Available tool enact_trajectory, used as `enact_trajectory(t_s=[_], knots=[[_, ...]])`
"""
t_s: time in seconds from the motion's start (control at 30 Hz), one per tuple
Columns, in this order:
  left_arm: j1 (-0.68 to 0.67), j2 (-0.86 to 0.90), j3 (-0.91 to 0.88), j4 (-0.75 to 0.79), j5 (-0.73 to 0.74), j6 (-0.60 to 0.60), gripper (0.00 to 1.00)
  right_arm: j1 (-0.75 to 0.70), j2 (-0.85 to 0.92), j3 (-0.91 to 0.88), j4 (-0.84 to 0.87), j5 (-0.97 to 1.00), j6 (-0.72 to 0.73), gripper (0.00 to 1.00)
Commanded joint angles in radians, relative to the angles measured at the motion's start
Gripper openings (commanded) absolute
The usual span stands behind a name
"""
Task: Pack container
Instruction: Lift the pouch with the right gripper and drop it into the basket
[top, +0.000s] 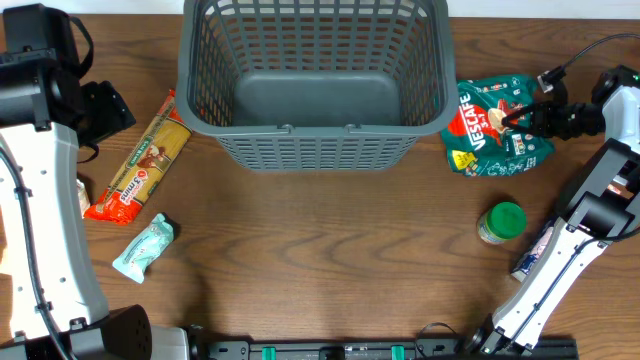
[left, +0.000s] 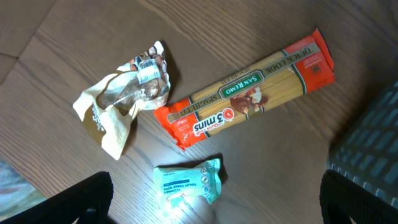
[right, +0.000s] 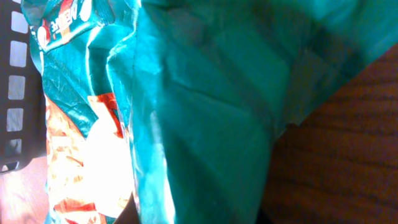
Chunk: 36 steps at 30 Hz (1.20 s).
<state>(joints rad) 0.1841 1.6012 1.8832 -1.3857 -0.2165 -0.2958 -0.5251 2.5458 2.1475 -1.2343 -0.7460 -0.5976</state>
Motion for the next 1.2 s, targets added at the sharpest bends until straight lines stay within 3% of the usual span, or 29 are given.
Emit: enact_trajectory(t_s=[0.0, 0.2, 0.53, 0.83, 1.07, 1.17], knots=[[-0.006, -0.016, -0.001, 0.004, -0.002, 0.023, 0.91, 0.015, 0.056, -0.010, -0.027, 0.089, 0.051, 0.02], [-0.006, -0.019, -0.001, 0.011, -0.002, 0.029, 0.91, 0.019, -0.042, 0.058, -0.079, 0.214, 0.183, 0.01], [-0.006, -0.021, -0.001, 0.011, -0.002, 0.034, 0.91, 0.032, -0.420, 0.071, -0.050, 0.487, 0.411, 0.01], [-0.006, -0.021, -0.001, 0.001, -0.002, 0.034, 0.91, 0.119, -0.715, 0.071, -0.051, 0.608, 0.409, 0.01], [-0.006, -0.021, -0.001, 0.000, -0.002, 0.042, 0.91, 0.290, -0.907, 0.071, 0.146, 0.727, 0.410, 0.01], [-0.006, -0.021, -0.001, -0.002, -0.002, 0.042, 0.91, 0.385, -0.943, 0.071, 0.234, 0.728, 0.320, 0.01]])
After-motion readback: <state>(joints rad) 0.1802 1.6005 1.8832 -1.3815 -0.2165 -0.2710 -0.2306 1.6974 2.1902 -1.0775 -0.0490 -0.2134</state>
